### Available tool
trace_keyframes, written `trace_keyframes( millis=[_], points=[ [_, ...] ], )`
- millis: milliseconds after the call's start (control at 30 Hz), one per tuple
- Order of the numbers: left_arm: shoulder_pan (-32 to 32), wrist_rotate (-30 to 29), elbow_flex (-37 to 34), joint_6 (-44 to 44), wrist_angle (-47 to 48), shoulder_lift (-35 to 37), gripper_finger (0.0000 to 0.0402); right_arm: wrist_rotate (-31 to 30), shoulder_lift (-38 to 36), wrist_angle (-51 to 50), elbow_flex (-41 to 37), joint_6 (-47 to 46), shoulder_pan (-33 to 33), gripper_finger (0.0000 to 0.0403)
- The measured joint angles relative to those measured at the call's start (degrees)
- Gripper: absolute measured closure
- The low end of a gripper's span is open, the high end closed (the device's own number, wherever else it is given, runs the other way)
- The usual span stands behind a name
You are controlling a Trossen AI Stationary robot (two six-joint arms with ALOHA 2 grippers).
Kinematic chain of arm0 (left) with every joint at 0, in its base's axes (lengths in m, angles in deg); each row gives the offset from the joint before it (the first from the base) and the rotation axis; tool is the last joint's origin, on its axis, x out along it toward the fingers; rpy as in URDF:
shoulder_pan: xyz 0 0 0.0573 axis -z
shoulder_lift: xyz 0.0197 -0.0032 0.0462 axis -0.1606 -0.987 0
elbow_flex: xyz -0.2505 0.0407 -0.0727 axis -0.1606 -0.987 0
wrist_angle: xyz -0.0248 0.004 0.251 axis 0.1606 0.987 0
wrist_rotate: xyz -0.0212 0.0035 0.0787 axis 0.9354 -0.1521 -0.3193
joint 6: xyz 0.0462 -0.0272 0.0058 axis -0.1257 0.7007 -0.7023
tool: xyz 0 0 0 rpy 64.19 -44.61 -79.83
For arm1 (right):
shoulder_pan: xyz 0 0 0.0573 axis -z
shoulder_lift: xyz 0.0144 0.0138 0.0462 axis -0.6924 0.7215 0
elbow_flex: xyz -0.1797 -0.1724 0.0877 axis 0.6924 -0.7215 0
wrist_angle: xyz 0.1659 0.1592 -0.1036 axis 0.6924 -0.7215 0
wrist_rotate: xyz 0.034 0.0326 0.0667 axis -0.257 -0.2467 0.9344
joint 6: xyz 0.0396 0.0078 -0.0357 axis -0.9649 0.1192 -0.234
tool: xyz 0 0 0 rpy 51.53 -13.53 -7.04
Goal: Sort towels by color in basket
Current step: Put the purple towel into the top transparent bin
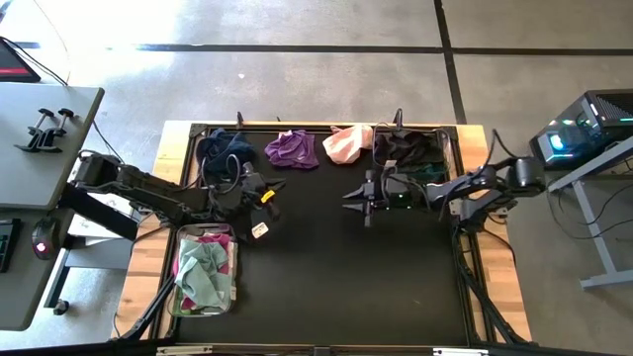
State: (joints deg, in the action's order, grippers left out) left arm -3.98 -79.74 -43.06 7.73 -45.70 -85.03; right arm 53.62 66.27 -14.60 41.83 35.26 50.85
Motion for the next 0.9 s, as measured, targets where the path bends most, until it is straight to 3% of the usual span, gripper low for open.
trace_keyframes(
  millis=[267,667,900],
  points=[
    [0.0,-0.1,0.0,-1.5,-5.8,-4.8,0.0401,0.0,6.8,0.0,4.4,-1.3,-0.1,0.0270],
    [0.0,-0.1,0.0,-1.5,-10.3,-9.8,0.0402,0.0,13.3,-3.8,8.7,-2.8,-0.1,0.0175],
    [0.0,0.5,0.0,-1.3,-11.9,-11.2,0.0401,0.0,13.4,-5.2,9.0,-2.8,-0.1,0.0169]
  ],
)
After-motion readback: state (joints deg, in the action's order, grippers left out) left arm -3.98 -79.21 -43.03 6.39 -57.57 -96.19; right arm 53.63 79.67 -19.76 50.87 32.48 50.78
